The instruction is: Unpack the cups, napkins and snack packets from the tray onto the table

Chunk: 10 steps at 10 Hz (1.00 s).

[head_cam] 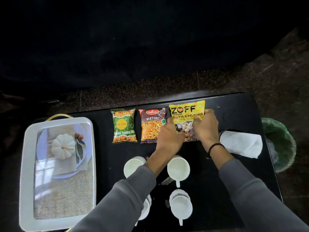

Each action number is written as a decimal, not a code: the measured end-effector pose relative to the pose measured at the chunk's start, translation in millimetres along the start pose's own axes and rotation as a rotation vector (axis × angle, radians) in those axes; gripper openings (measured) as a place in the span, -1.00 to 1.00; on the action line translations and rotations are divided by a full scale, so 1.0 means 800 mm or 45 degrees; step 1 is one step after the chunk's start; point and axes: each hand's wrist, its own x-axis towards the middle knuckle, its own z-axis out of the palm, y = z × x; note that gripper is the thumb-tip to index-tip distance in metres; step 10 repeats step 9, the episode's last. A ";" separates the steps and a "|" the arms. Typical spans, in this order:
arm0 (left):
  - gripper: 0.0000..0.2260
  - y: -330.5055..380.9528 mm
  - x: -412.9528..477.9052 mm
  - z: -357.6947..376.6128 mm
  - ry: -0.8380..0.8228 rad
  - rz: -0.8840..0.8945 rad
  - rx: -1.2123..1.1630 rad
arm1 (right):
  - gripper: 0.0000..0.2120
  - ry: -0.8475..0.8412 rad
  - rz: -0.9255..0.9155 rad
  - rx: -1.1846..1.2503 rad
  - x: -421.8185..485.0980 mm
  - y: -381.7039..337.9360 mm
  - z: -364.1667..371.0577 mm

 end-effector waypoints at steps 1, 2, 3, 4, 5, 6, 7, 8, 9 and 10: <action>-0.45 -0.002 -0.002 -0.001 -0.003 0.082 0.100 | -0.61 0.020 -0.066 -0.133 -0.005 -0.004 0.003; -0.48 -0.005 -0.004 -0.002 -0.028 0.113 0.134 | -0.55 -0.016 -0.100 -0.219 -0.009 -0.006 0.006; -0.50 -0.008 -0.006 -0.003 -0.041 0.133 0.153 | -0.54 -0.035 -0.121 -0.272 -0.012 -0.005 0.008; -0.51 -0.012 -0.010 -0.004 -0.034 0.173 0.176 | -0.55 -0.013 -0.162 -0.315 -0.015 -0.005 0.007; -0.54 -0.015 -0.013 -0.005 -0.016 0.209 0.166 | -0.54 0.060 -0.237 -0.343 -0.020 -0.006 0.005; -0.56 -0.018 -0.019 -0.008 0.010 0.241 0.136 | -0.51 0.097 -0.318 -0.308 -0.031 -0.008 0.002; -0.60 -0.020 -0.023 -0.012 0.051 0.253 0.086 | -0.56 0.073 -0.383 -0.328 -0.041 -0.009 0.000; -0.70 -0.021 -0.036 -0.020 0.083 0.281 0.041 | -0.69 0.007 -0.473 -0.328 -0.056 -0.010 -0.006; -0.75 -0.024 -0.050 -0.032 0.115 0.247 -0.017 | -0.82 -0.023 -0.549 -0.356 -0.073 -0.015 -0.005; -0.75 -0.024 -0.050 -0.032 0.115 0.247 -0.017 | -0.82 -0.023 -0.549 -0.356 -0.073 -0.015 -0.005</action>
